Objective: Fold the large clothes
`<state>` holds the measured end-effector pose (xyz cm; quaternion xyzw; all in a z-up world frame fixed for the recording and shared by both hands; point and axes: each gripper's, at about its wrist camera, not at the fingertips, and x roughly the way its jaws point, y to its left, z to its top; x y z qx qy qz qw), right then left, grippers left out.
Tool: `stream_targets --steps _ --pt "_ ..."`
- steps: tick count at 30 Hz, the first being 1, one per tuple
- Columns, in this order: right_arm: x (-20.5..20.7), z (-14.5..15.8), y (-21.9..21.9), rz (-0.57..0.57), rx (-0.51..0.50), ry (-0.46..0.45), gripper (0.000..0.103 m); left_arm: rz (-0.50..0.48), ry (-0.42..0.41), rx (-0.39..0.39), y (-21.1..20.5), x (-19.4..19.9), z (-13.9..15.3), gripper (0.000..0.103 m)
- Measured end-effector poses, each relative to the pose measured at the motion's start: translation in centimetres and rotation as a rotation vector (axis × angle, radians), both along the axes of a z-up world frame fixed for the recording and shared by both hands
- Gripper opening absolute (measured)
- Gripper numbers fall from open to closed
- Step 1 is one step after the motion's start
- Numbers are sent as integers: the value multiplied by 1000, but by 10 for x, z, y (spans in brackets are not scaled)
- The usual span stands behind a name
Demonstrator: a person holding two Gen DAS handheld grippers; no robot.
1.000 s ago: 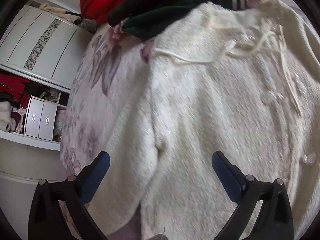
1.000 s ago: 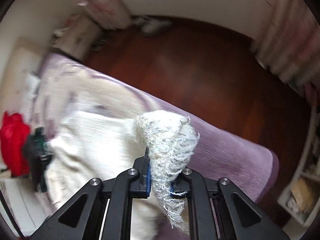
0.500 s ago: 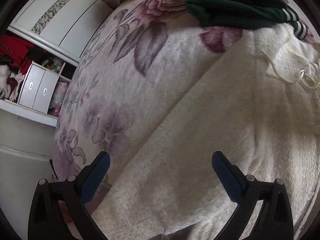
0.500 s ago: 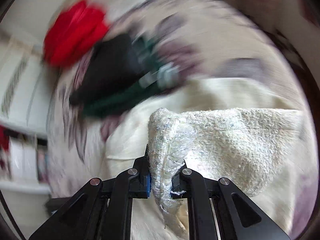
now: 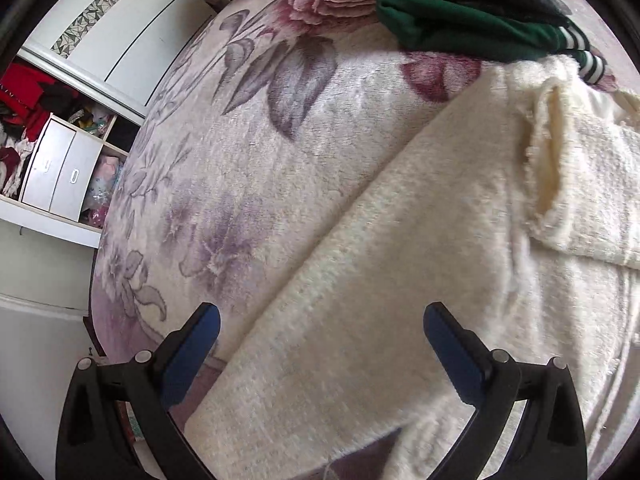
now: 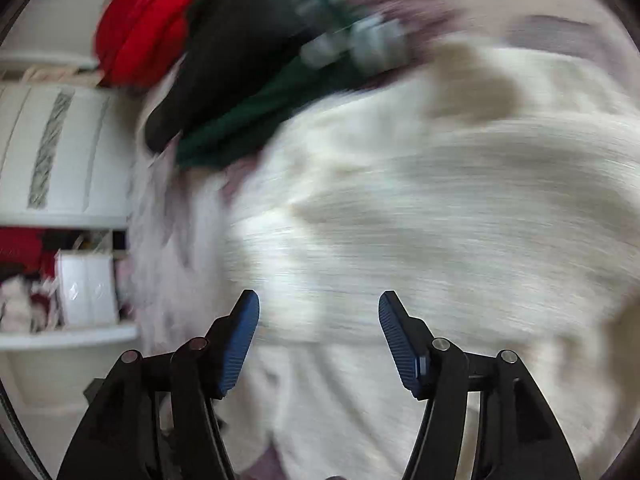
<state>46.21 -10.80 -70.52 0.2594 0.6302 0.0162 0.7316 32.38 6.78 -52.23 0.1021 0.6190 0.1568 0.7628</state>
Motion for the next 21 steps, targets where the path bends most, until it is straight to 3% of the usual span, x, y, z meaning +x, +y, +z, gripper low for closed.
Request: stream_targets --steps 2,4,7,9,10,11,12,15,18,21 --pt "-31 -3 -58 -56 -230 69 64 -1 -3 -11 -11 0 4 103" --pt "-51 -27 -105 -59 -361 153 64 -20 -11 -4 -29 0 6 103" --pt "-50 -75 -133 58 -367 224 64 -49 -3 31 -54 1 3 103" --pt "-45 -92 -136 135 -404 201 64 -42 19 36 -66 2 -1 103" --pt "-41 -101 -134 154 -421 169 61 -31 29 34 -72 2 -3 103" --pt "-37 -104 -135 142 -474 139 42 -21 38 33 -76 2 -4 103" --pt "-35 -106 -141 108 -514 120 35 -8 46 30 -79 2 -5 103" --pt "-37 -115 -179 -97 -435 130 35 32 54 24 -85 1 -5 103" --pt "-41 -134 -184 -94 -385 143 36 136 87 -20 -70 -3 -12 103" --pt "-47 -135 -184 -68 -357 172 42 244 107 -50 -40 -16 -17 103"
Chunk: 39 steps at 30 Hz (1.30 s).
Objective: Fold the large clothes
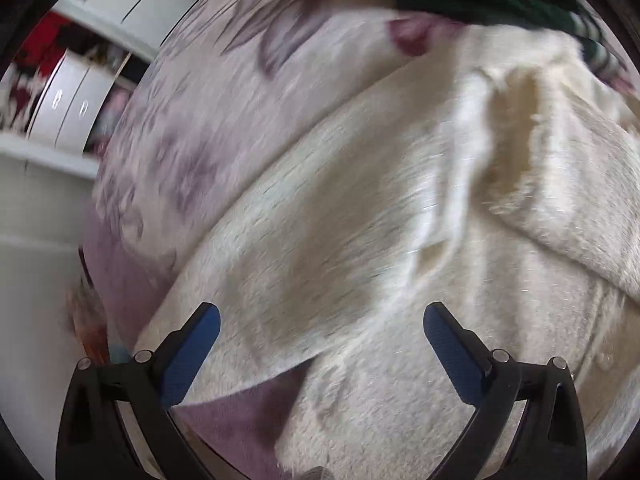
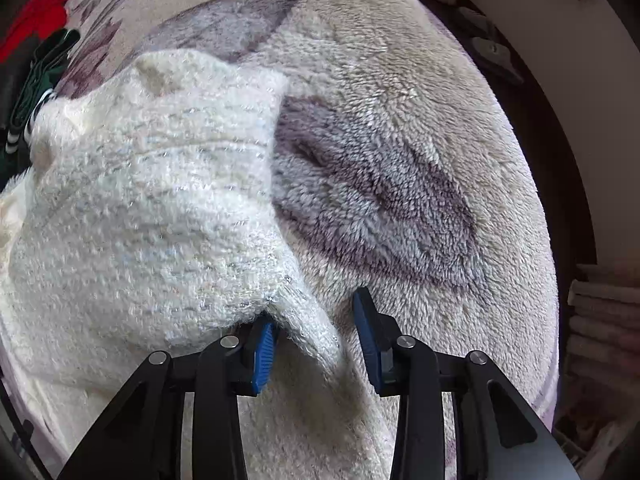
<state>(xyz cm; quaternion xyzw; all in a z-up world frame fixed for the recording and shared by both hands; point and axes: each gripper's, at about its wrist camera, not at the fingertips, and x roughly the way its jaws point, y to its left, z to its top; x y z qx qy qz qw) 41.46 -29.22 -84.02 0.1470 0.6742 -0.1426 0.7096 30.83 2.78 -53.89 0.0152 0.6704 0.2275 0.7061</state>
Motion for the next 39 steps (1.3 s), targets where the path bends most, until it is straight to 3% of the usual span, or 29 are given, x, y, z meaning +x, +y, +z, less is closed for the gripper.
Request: stream_targets --steps 2,5,10,13,17,21,23,25,26,30,36,39 --pt "-14 6 -1 -46 71 29 49 85 -13 -41 28 -17 1 103" --pt "-34 26 6 -86 137 28 50 239 -48 -123 83 -60 5 103" --pt "-64 42 53 -71 191 23 56 445 -54 -209 166 -138 -6 103" --pt "-53 51 99 -33 197 34 56 511 -63 -201 213 -167 -21 103" --pt "-37 53 150 24 172 58 56 546 -63 -203 262 -172 -55 103" --pt "-10 43 217 85 111 77 56 616 -48 -431 284 -177 -110 103" --pt "-11 31 247 96 96 100 56 585 -88 -430 283 -173 -107 93" --pt "-16 25 270 79 99 110 56 469 -158 -390 275 -161 -84 25" --pt "-18 23 281 74 101 114 56 429 -179 -368 272 -156 -74 18" --pt "-25 11 337 92 68 117 56 385 -284 -393 283 -140 -50 14" --pt "-39 -5 403 144 11 130 56 396 -417 -426 357 -101 -33 14" --pt "-40 -14 426 131 -34 135 56 368 -412 -419 393 -81 -55 14"
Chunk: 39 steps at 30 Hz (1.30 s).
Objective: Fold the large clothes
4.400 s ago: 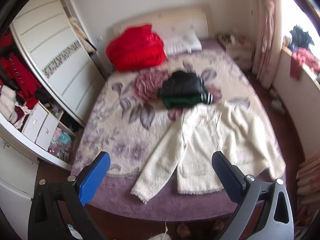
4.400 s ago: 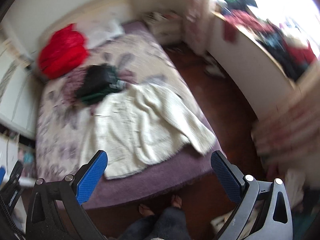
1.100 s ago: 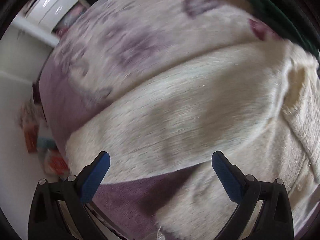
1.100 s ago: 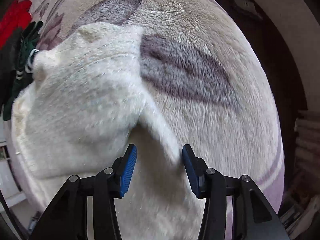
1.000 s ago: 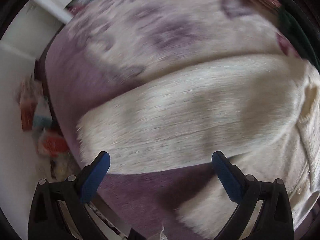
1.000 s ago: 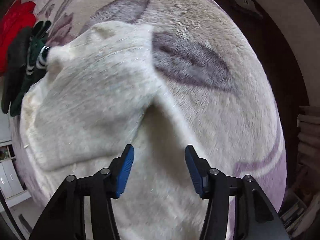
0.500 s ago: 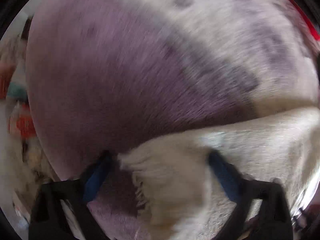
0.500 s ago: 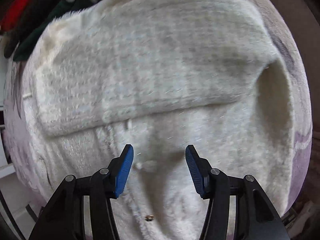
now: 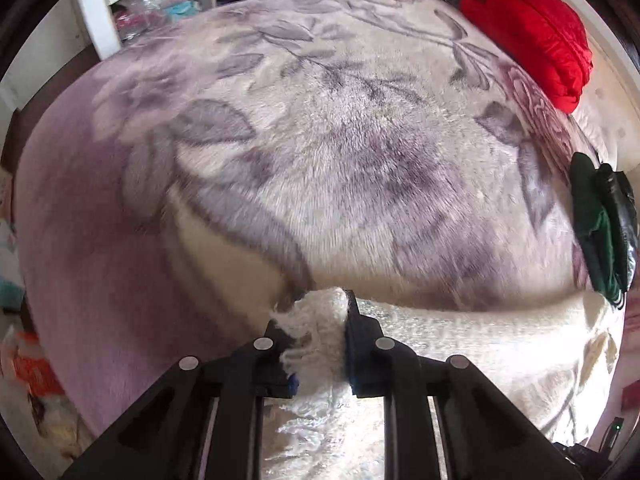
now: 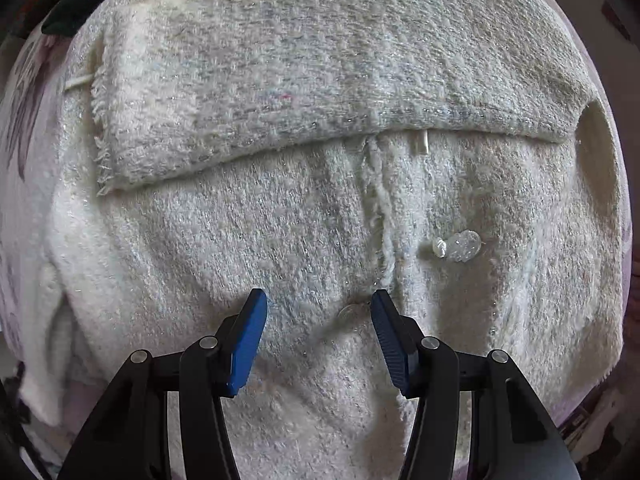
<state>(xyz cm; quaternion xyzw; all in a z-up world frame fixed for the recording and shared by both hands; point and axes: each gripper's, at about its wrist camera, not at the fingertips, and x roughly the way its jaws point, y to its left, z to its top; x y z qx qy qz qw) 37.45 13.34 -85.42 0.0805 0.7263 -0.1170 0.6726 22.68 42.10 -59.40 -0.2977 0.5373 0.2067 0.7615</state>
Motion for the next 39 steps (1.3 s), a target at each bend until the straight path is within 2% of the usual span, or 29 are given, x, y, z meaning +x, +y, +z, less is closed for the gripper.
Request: stream_targets --steps 3,5,8,9,10,11,12,14,16,21,23,24,26,27,28,29,31,32,34,36,39 --pt "4 -13 28 -23 -25 17 56 -27 90 -74 4 17 -46 15" --pt "5 -15 37 -26 -33 35 56 -28 84 -85 3 15 -44 18" --pt "8 -7 39 -33 -21 36 58 -1 59 -189 4 -3 -29 25" --pt "13 1 30 -34 -11 31 60 22 20 -257 6 -16 -24 32" --pt "13 6 29 -35 -5 16 62 44 17 -282 8 -27 -22 51" --pt "12 9 31 -32 -6 -5 63 71 13 -307 10 -38 -20 59" --pt "13 12 31 -26 -6 -17 63 97 -1 -338 12 -47 -19 66" --pt "10 15 34 -23 -6 -20 67 169 -24 -397 13 -72 -18 69" --pt "1 24 21 -37 8 -23 67 219 -30 -435 4 -93 -17 79" --pt "-18 39 6 -21 -30 -41 72 293 -53 -558 -30 -89 -31 80" --pt "-24 49 2 6 -62 -53 74 333 -37 -561 -42 -77 -44 80" --pt "-21 53 9 24 -73 -56 74 361 -34 -551 -45 -73 -50 80" --pt "-22 61 13 67 -98 -59 76 429 -14 -473 -45 -62 -53 78" --pt "-20 64 17 85 -115 -59 76 458 -31 -430 -44 -59 -46 74" --pt "-18 67 20 116 -154 -58 76 471 -55 -359 -43 -54 -35 34" --pt "-15 70 23 154 -204 -65 76 463 -66 -238 -44 -47 -26 15" --pt "-10 76 33 242 -326 -86 79 393 -72 -119 -49 -27 -3 11" --pt "-7 80 38 294 -398 -110 88 371 -77 -69 -53 -20 6 10" --pt "0 81 44 345 -457 -146 90 287 -93 38 -66 -4 31 10" --pt "7 79 45 373 -470 -152 90 212 -109 122 -80 11 54 9" --pt "27 68 36 391 -427 -158 90 111 -136 233 -108 31 91 9"
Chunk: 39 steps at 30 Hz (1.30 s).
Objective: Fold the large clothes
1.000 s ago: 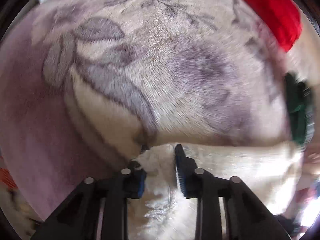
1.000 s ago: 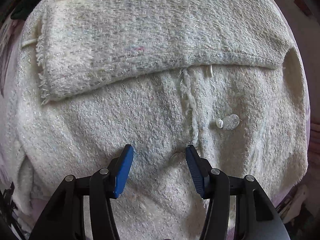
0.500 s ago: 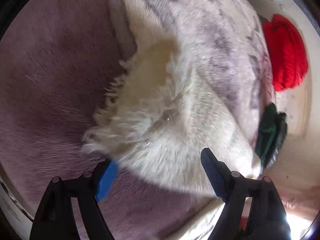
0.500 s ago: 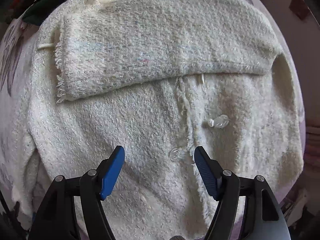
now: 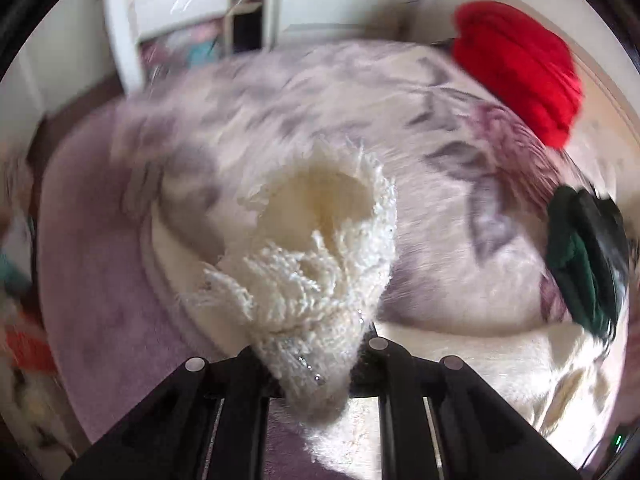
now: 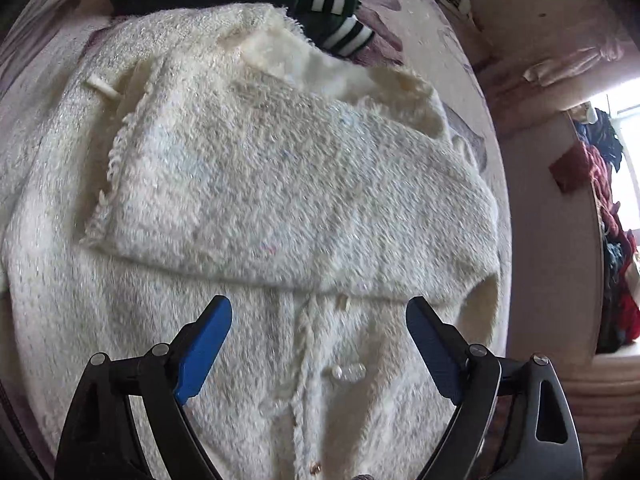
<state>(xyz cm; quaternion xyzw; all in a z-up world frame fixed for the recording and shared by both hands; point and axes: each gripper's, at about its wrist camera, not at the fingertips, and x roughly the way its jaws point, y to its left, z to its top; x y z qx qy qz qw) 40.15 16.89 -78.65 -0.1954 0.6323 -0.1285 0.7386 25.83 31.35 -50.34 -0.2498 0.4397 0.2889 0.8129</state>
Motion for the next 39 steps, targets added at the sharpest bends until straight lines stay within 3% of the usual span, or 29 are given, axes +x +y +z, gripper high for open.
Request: stream_targets --steps 4,7,11,14,18,20,25,27,29,30,31,32,36,39 --pt "21 -6 -26 -4 96 -11 90 -126 -50 90 -54 25 53 9" --pt "30 0 -69 -62 203 -17 90 -218 -94 114 -104 53 87 8" --pt "20 17 -149 -182 299 -13 90 -392 -163 -13 -197 97 119 8" --pt "2 31 -212 -274 330 -12 90 -556 -194 -92 -292 127 129 8" --pt "-22 38 -289 -394 338 -13 90 -786 -159 -161 -428 155 113 8" --pt "-33 37 -329 -460 329 -19 90 -892 -79 -191 -494 166 89 8" --pt "-49 28 -390 -558 342 -15 90 -1040 119 -151 -587 170 21 10" --pt "-51 22 -407 -585 398 -9 90 -1072 180 -143 -602 166 1 13" --pt "-51 18 -418 -604 465 -2 90 -1108 215 -139 -614 165 -13 25" --pt "-51 18 -421 -612 503 0 90 -1127 236 -153 -614 163 -18 49" --pt "-52 18 -423 -625 549 4 90 -1143 255 -175 -614 161 -19 80" --pt "-51 18 -428 -637 610 10 90 -1153 256 -196 -614 162 -16 88" --pt "-44 22 -438 -682 795 -16 90 -1167 225 -231 -587 157 10 90" --pt "-28 24 -441 -710 914 -33 90 -1133 214 -261 -544 164 25 90"
